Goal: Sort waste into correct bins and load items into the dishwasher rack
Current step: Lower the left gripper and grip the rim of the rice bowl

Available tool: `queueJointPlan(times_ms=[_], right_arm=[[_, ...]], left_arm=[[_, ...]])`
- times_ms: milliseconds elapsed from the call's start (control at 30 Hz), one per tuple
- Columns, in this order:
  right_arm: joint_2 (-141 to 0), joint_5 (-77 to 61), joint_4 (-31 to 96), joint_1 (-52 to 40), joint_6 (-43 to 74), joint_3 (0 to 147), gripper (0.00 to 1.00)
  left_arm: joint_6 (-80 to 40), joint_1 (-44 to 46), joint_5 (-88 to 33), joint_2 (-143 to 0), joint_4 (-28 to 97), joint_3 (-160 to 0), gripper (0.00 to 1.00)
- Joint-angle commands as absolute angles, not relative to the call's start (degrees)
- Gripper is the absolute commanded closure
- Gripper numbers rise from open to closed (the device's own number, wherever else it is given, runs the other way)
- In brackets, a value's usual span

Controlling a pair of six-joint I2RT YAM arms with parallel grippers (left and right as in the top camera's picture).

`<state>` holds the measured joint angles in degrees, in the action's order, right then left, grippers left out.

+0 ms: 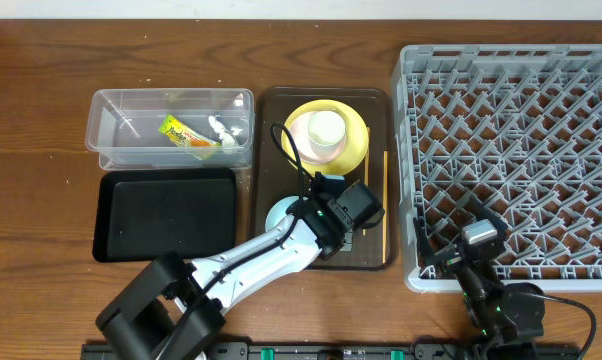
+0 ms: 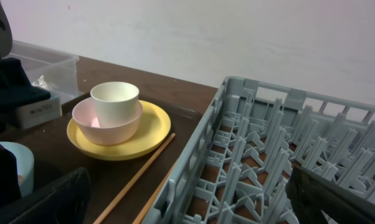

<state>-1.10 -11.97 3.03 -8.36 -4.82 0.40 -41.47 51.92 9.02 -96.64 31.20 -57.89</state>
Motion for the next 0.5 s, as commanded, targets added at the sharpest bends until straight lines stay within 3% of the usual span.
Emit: queueJointPlan(times_ms=[0,467], right_arm=[[-0.9,-12.1,3.2,-8.3,-4.8,0.3,0.01],[-0.9,-12.1,3.2,-8.3,-4.8,0.3,0.01]], left_arm=[[-40.6,52.1,10.1,-96.4,31.4,-58.2,0.66],[-41.0,52.1,10.1,-97.3,31.2,-57.3,0.71]])
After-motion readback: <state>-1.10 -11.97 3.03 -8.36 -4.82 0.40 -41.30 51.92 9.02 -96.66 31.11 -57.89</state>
